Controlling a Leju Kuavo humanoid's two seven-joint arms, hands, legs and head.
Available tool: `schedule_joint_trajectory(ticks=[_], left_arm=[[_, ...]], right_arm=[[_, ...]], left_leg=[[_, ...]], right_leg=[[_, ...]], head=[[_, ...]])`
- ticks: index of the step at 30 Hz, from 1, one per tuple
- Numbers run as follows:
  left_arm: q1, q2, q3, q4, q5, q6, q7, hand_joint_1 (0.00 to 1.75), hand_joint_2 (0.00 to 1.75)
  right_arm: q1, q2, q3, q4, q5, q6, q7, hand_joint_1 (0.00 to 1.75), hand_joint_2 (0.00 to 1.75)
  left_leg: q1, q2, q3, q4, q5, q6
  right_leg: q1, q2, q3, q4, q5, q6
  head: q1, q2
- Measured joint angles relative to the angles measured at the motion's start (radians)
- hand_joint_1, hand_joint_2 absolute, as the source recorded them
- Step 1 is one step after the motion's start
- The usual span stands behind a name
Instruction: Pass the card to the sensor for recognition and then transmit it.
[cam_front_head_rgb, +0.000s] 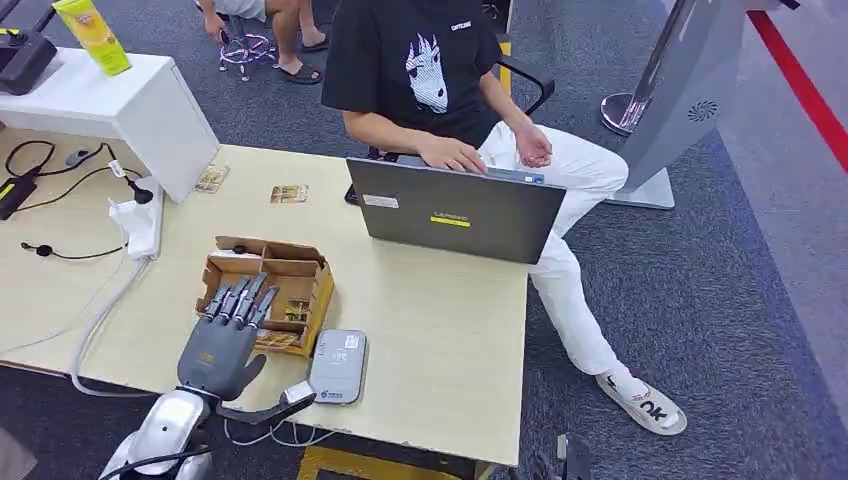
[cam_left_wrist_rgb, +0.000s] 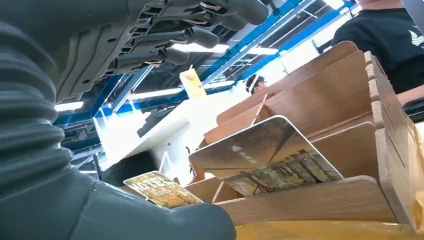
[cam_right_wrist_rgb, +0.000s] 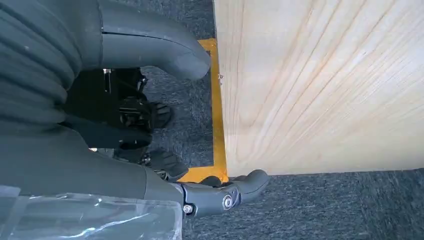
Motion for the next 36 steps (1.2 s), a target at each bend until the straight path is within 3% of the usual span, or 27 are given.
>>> schedule_joint_trajectory(ticks=[6,7,12,26,30,36], left_arm=[[0.000,-0.006,0.000,0.000,0.000,-0.001,-0.003,0.00,1.75],[0.000,-0.006,0.000,0.000,0.001,-0.002,-0.003,1.75,1.75],[0.004,-0.006,0.000,0.000,0.018,-0.045,-0.006,1.75,1.75],[0.014,-0.005,0.000,0.000,0.037,-0.087,-0.004,1.75,1.75],[0.014,-0.009,0.001,-0.003,0.025,-0.026,0.011,1.75,1.75],[0.014,-0.009,0.001,-0.003,0.024,-0.023,0.012,1.75,1.75]], right_arm=[[0.000,0.000,0.000,0.000,0.001,0.000,0.000,0.00,1.75],[0.000,0.000,0.000,0.000,0.001,0.000,0.000,0.00,1.75],[0.000,0.000,0.000,0.000,0.001,0.000,0.000,0.00,1.75],[0.000,0.000,0.000,0.002,0.002,0.000,-0.016,0.00,1.75],[0.000,0.000,0.000,0.005,0.000,0.000,-0.018,0.00,1.75],[0.000,0.000,0.000,0.005,0.000,0.000,-0.016,0.00,1.75]], left_leg=[[0.000,0.000,0.000,0.000,0.000,0.000],[0.000,0.000,0.000,0.000,0.000,0.000],[0.000,0.000,0.000,0.000,0.000,0.000],[0.000,0.000,0.000,0.000,0.000,0.000],[0.000,0.000,0.000,0.000,0.000,0.000],[0.000,0.000,0.000,0.000,0.000,0.000]], right_leg=[[0.000,0.000,0.000,0.000,0.000,0.000],[0.000,0.000,0.000,0.000,0.000,0.000],[0.000,0.000,0.000,0.000,0.000,0.000],[0.000,0.000,0.000,0.000,0.000,0.000],[0.000,0.000,0.000,0.000,0.000,0.000],[0.000,0.000,0.000,0.000,0.000,0.000]], head=[[0.000,0.000],[0.000,0.000],[0.000,0.000],[0.000,0.000],[0.000,0.000],[0.000,0.000]])
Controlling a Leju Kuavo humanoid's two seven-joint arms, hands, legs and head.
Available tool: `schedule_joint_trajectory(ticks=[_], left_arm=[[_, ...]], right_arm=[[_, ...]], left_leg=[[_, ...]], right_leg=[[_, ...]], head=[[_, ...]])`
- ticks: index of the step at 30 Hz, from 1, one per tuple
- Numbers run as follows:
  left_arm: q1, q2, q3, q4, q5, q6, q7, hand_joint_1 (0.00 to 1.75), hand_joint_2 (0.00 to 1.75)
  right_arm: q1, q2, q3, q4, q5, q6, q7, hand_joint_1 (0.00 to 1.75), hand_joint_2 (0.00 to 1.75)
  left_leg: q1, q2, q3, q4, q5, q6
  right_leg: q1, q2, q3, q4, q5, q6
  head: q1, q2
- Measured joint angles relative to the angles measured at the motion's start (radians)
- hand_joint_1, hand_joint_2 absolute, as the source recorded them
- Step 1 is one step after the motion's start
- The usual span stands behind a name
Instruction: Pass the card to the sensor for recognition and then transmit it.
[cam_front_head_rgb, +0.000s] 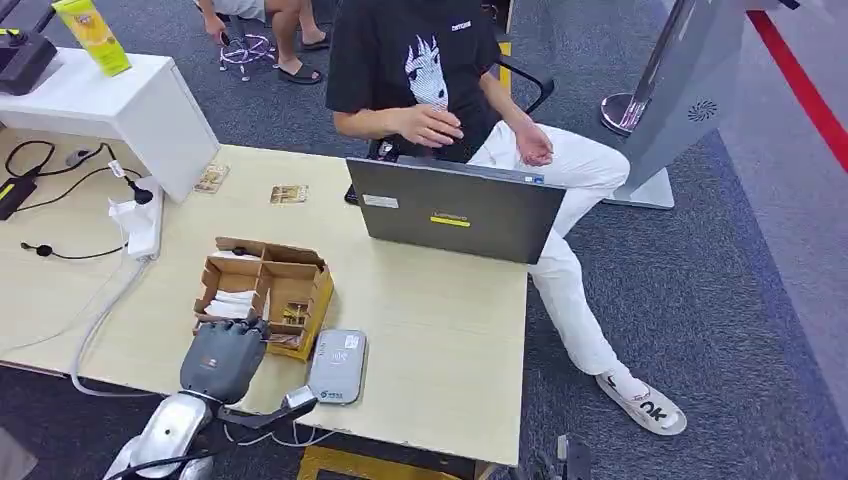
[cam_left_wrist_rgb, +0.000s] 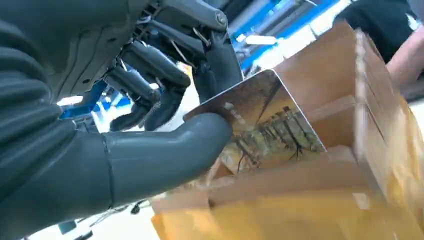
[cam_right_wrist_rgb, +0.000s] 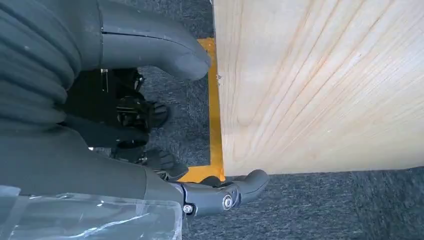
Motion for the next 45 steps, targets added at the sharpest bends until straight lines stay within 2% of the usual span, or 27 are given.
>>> schedule_joint_trajectory(ticks=[4,5,7,13,17,27,28,39,42,45], left_arm=[[-0.002,-0.018,0.010,-0.040,-0.005,0.021,0.002,1.75,1.75],[-0.002,-0.030,0.017,-0.064,0.002,0.054,0.002,1.75,1.75],[-0.010,-0.039,0.023,-0.094,0.015,0.066,0.001,1.75,1.75],[-0.070,-0.069,0.063,-0.243,0.087,0.026,-0.021,1.75,1.75],[-0.092,-0.080,0.076,-0.298,0.092,0.020,-0.025,1.75,1.75],[-0.101,-0.091,0.091,-0.315,0.091,0.021,-0.032,1.75,1.75],[-0.101,-0.091,0.092,-0.315,0.090,0.021,-0.032,0.00,1.75],[-0.098,-0.096,0.095,-0.315,0.098,0.025,-0.033,0.00,1.75],[-0.092,-0.104,0.102,-0.315,0.120,0.042,-0.042,0.00,1.75],[-0.071,-0.123,0.116,-0.331,0.183,0.081,-0.077,0.00,1.75]], right_arm=[[0.001,0.000,-0.005,-0.006,-0.002,0.000,0.014,0.00,1.75],[0.003,0.002,-0.010,-0.011,0.000,0.000,0.028,0.00,1.75],[0.005,0.003,-0.014,-0.017,0.001,0.000,0.036,0.00,1.75],[0.009,0.006,-0.029,-0.040,0.017,0.000,0.058,0.00,1.75],[0.011,0.006,-0.036,-0.049,0.018,0.000,0.061,0.00,1.75],[0.012,0.006,-0.041,-0.050,0.021,0.000,0.063,0.00,1.75],[0.012,0.006,-0.041,-0.050,0.021,0.000,0.063,0.00,1.75],[0.012,0.007,-0.043,-0.050,0.021,0.000,0.063,0.00,1.75],[0.013,0.007,-0.045,-0.053,0.021,0.000,0.065,0.00,1.75],[0.016,0.007,-0.054,-0.061,0.018,0.000,0.073,0.00,1.75]], left_leg=[[0.000,0.000,0.000,0.000,0.000,0.000],[0.000,0.000,0.000,0.000,0.000,0.000],[0.000,0.000,0.000,0.000,0.000,0.000],[0.000,-0.001,0.000,0.000,0.000,0.000],[0.000,0.000,0.000,0.000,0.000,0.000],[0.000,0.000,0.000,0.000,0.000,0.000],[0.000,0.000,0.000,0.000,0.000,0.000],[0.000,0.000,0.000,0.000,0.000,0.000],[0.000,0.000,0.000,0.000,0.000,0.000],[0.000,0.000,0.000,0.000,0.000,0.000]], right_leg=[[0.000,0.000,0.000,0.000,0.000,0.000],[0.000,0.000,0.000,0.000,0.000,0.000],[0.000,0.000,0.000,0.000,0.000,0.000],[0.000,0.000,0.000,0.000,0.000,0.000],[0.000,0.000,0.000,0.000,0.000,0.000],[0.000,0.000,0.000,0.000,0.000,0.000],[0.000,0.000,0.000,0.000,0.000,0.000],[0.000,0.000,0.000,0.000,0.000,0.000],[0.000,0.000,0.000,0.000,0.000,0.000],[0.000,0.000,0.000,0.000,0.000,0.000]], head=[[0.000,0.000],[0.000,0.000],[0.000,0.000],[0.000,0.000],[0.000,0.000],[0.000,0.000],[0.000,0.000],[0.000,0.000],[0.000,0.000],[0.000,0.000]])
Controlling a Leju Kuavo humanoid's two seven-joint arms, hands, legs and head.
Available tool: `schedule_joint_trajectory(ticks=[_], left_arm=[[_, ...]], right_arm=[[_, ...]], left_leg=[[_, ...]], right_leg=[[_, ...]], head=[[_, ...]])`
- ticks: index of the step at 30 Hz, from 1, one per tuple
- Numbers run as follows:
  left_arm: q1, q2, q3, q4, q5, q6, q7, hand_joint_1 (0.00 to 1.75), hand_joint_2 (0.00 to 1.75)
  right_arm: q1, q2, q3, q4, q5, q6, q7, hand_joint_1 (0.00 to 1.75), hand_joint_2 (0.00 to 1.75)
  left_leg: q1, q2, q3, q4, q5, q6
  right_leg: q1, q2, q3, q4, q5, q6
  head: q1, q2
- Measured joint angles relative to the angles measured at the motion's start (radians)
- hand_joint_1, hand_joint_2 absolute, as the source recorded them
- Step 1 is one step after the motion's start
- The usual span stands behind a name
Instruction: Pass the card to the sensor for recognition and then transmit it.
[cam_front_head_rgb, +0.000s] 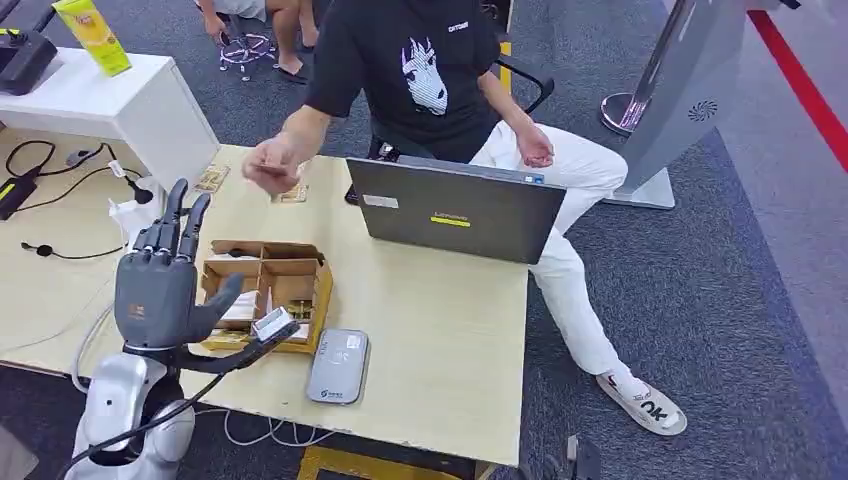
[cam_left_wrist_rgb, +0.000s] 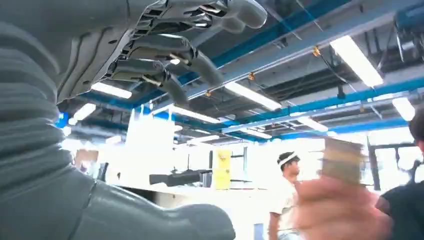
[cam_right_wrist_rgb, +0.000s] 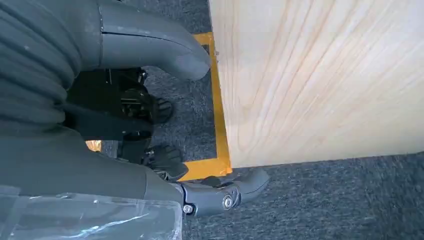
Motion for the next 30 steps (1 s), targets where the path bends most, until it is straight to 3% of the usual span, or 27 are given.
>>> schedule_joint_trajectory(ticks=[2,7,10,12,14,16,17,18,20,22,24,28,30], left_arm=[[0.019,-0.019,0.014,-0.028,0.060,0.028,-0.031,0.00,1.75],[0.049,-0.047,0.035,-0.063,0.093,0.035,-0.055,0.00,1.75],[0.103,-0.070,0.068,-0.111,0.221,0.063,-0.122,0.00,1.75],[0.174,-0.095,0.113,-0.152,0.368,0.066,-0.192,0.00,1.75],[0.245,-0.140,0.204,-0.182,0.584,0.021,-0.281,0.00,1.75],[0.270,-0.202,0.355,-0.187,0.804,-0.129,-0.380,0.00,1.75],[0.279,-0.234,0.443,-0.187,0.861,-0.186,-0.420,0.00,1.75],[0.285,-0.262,0.511,-0.187,0.888,-0.210,-0.441,0.00,1.75],[0.286,-0.294,0.621,-0.179,1.016,-0.225,-0.383,0.00,1.75],[0.266,-0.317,0.714,-0.120,1.175,-0.230,-0.338,0.00,1.75],[0.235,-0.338,0.833,-0.004,1.253,-0.229,-0.339,0.00,1.75],[0.171,-0.342,1.026,0.290,1.224,-0.224,-0.319,0.00,1.75],[0.144,-0.329,1.093,0.470,1.204,-0.220,-0.322,0.00,1.75]], right_arm=[[0.003,0.000,-0.015,-0.005,-0.006,0.000,0.011,0.00,1.75],[0.008,0.002,-0.034,-0.012,-0.008,0.000,0.017,0.00,1.75],[0.017,0.005,-0.061,-0.016,-0.002,0.000,-0.018,0.00,1.75],[0.029,0.005,-0.101,-0.016,0.011,0.000,-0.063,0.00,1.75],[0.047,0.004,-0.163,-0.020,0.047,0.000,-0.079,0.00,1.75],[0.068,0.006,-0.257,-0.042,0.122,0.000,-0.045,0.00,1.75],[0.077,0.011,-0.309,-0.054,0.160,0.000,-0.034,0.00,1.75],[0.085,0.014,-0.352,-0.065,0.184,0.000,-0.027,0.00,1.75],[0.093,0.018,-0.440,-0.080,0.219,-0.004,0.011,0.00,1.75],[0.087,0.018,-0.531,-0.074,0.228,-0.003,0.071,0.00,1.75],[0.069,0.016,-0.631,-0.041,0.285,-0.004,0.117,0.00,1.75],[0.047,0.000,-0.720,0.056,0.463,-0.010,0.263,0.00,1.75],[0.040,-0.005,-0.731,0.098,0.519,-0.007,0.298,0.00,1.75]], left_leg=[[0.000,0.000,0.000,0.000,0.000,0.000],[0.000,0.000,0.000,0.000,0.000,0.000],[0.000,0.001,0.000,0.000,0.000,0.000],[0.000,0.001,0.000,0.000,-0.002,0.000],[0.000,0.002,0.000,0.000,-0.003,0.000],[0.000,0.000,-0.001,0.000,-0.004,0.001],[0.000,0.000,-0.001,0.000,-0.004,0.001],[0.000,0.001,-0.001,0.000,-0.004,0.000],[0.000,0.001,-0.001,0.000,-0.004,0.000],[0.000,0.001,0.000,-0.001,-0.005,0.001],[0.000,0.002,0.000,-0.001,-0.005,0.001],[0.000,0.003,0.002,-0.001,-0.005,0.001],[0.000,0.004,0.002,-0.001,-0.005,0.001]], right_leg=[[0.000,0.000,0.000,0.000,0.000,0.000],[0.000,0.000,0.000,0.000,0.000,0.000],[0.000,0.001,0.000,0.000,0.000,0.000],[0.000,0.001,0.000,0.000,-0.001,0.000],[0.000,0.002,0.000,-0.001,-0.002,0.001],[0.000,-0.001,0.000,-0.001,-0.003,0.001],[0.000,0.000,-0.001,-0.001,-0.003,0.001],[0.000,0.000,-0.001,-0.001,-0.003,0.001],[0.000,0.000,-0.001,-0.001,-0.003,0.001],[0.000,0.000,0.000,-0.001,-0.003,0.001],[0.000,0.001,0.000,-0.001,-0.003,0.001],[0.000,0.002,0.001,-0.001,-0.003,0.001],[0.000,0.003,0.001,-0.001,-0.003,0.000]], head=[[0.000,0.000],[0.000,0.000],[0.000,0.000],[0.000,0.000],[0.000,0.000],[0.000,0.000],[0.000,0.000],[0.000,0.000],[0.000,0.000],[-0.001,0.000],[0.001,0.000],[0.000,0.000],[-0.001,0.000]])
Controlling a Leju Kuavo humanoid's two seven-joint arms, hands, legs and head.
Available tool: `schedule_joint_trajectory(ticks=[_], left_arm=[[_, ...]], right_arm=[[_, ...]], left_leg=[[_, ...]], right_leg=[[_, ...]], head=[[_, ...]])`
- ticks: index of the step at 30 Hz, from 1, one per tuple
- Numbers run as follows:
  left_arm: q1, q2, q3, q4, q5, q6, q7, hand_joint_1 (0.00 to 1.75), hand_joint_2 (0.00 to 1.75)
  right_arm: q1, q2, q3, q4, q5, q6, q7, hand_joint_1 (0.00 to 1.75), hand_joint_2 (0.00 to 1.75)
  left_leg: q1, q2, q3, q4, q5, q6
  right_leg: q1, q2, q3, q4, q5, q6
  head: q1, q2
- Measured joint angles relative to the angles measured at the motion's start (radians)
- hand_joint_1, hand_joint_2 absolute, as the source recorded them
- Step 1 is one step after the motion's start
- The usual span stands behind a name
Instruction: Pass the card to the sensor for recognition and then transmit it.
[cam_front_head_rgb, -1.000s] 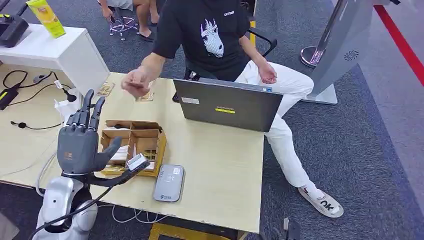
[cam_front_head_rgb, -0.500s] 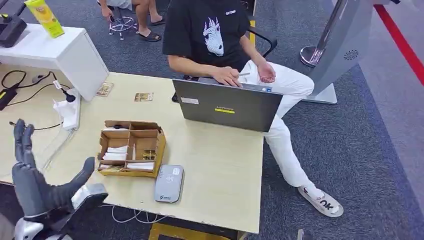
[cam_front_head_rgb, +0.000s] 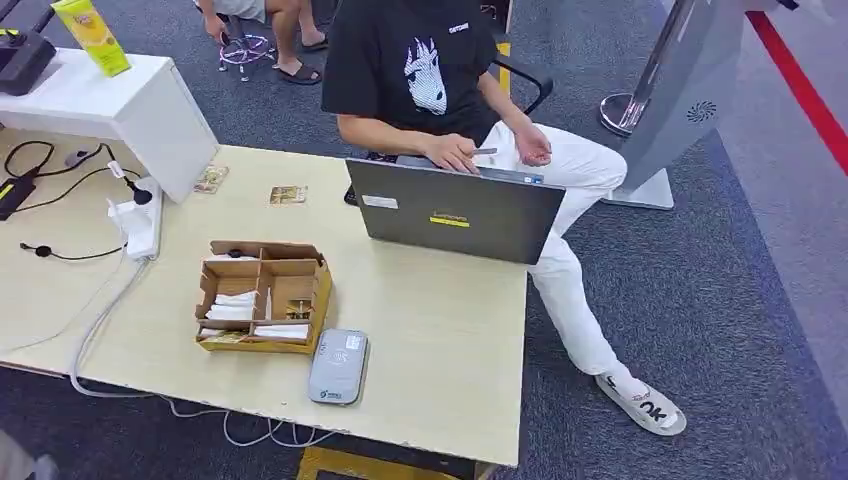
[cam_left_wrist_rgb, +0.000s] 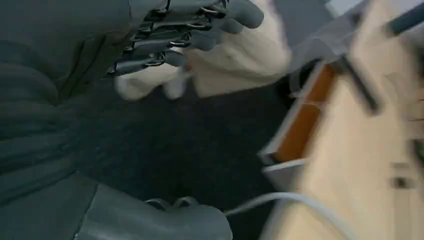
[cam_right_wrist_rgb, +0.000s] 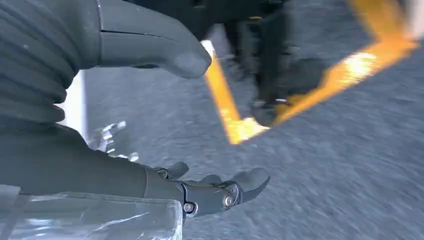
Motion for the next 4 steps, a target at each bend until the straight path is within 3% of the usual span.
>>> schedule_joint_trajectory(ticks=[4], left_arm=[[-0.026,0.016,0.078,0.226,-0.008,-0.002,-0.013,0.00,1.75]], right_arm=[[-0.008,-0.008,-0.016,0.051,0.017,0.000,0.011,0.00,1.75]], left_leg=[[0.000,0.000,-0.001,0.000,0.000,0.000]], right_leg=[[0.000,0.000,0.000,0.000,0.000,0.000]], head=[[0.001,0.000]])
